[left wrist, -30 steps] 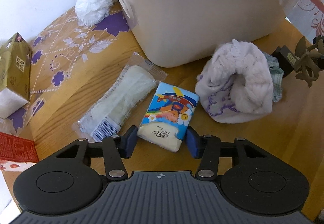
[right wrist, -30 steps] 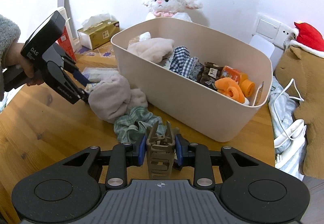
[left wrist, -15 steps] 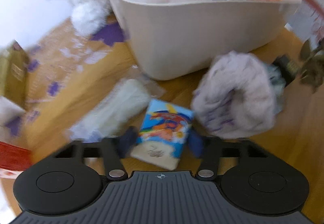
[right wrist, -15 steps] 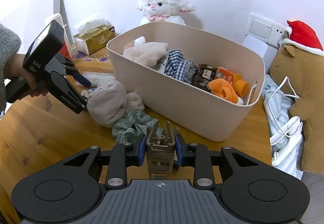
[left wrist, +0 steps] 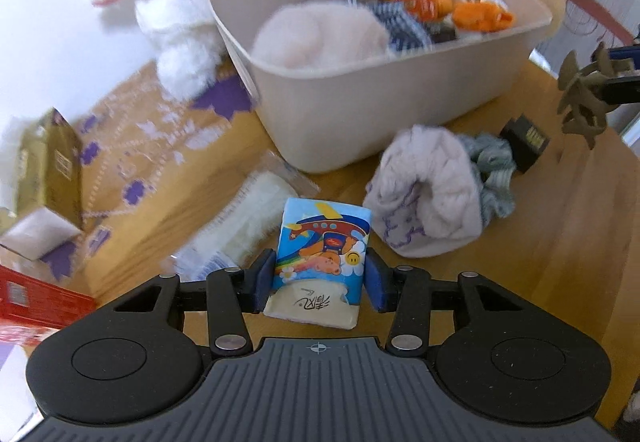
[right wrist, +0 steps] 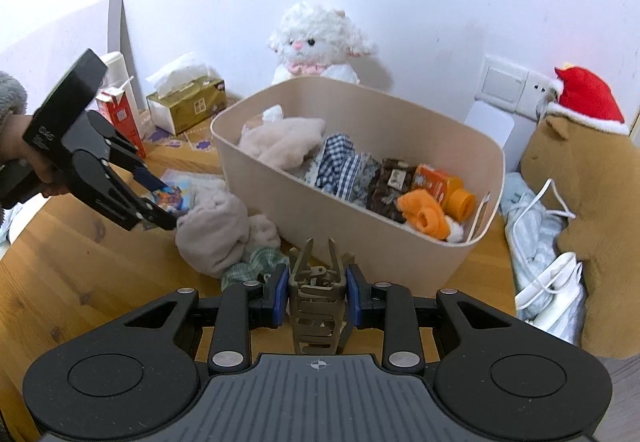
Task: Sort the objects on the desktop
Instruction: 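Carry the clip and tissue pack over the basket and open both tools, then grasp the black square box with right tool while left grasps the lavender-print sock, then carry the black box and sock over the basket and open both tools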
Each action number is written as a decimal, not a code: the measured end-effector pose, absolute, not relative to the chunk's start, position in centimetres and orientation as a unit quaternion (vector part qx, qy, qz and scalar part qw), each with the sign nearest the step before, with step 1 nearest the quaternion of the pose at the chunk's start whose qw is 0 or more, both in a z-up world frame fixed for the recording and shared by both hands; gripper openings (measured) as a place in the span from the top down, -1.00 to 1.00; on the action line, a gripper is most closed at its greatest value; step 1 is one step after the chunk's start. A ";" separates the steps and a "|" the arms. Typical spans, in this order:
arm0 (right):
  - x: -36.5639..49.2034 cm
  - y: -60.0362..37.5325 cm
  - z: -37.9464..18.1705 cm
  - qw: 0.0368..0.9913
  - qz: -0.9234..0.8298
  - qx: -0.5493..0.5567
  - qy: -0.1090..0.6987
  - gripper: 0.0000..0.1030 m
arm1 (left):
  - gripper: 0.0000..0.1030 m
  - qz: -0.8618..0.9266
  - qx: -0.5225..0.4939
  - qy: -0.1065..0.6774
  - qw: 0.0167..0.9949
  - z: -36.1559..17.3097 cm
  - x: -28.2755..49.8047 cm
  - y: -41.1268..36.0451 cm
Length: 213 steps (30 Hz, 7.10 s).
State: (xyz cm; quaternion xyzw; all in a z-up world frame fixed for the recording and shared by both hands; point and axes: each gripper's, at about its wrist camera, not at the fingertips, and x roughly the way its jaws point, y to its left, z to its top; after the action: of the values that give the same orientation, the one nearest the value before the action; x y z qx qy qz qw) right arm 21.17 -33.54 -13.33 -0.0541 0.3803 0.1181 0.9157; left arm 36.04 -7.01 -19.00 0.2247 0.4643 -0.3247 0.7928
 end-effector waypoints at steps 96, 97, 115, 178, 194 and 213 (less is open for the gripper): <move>26.4 -37.5 -13.6 0.934 0.042 0.006 0.354 -1.00 | -0.62 -0.253 0.185 0.365 0.877 -12.7 36.1 -16.8; 26.1 -37.3 -13.8 0.933 0.042 0.004 0.358 -1.00 | -0.62 -0.250 0.184 0.366 0.877 -12.8 35.9 -16.4; 24.2 -35.0 -20.0 0.884 0.060 -0.024 0.462 -1.00 | -0.63 -0.236 0.153 0.452 0.846 -18.6 32.9 -14.5; 22.3 -32.8 -18.8 0.902 0.077 -0.037 0.424 0.43 | 0.17 -0.199 0.086 0.474 0.853 -19.7 31.1 -10.2; 21.4 -32.9 -12.2 0.930 0.069 -0.043 0.358 0.43 | 0.17 -0.190 0.081 0.433 0.877 -15.8 31.4 -8.4; 23.3 -37.7 -7.3 0.957 0.020 -0.047 0.285 0.43 | 0.17 -0.251 0.118 0.334 0.901 -8.0 34.3 -14.2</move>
State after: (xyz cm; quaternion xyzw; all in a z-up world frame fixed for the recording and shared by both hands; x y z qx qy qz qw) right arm 23.35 -37.75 -7.28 -0.0472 0.2847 0.0195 0.9572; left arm 34.26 -14.24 -7.96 0.1181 0.3335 -0.2511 0.9010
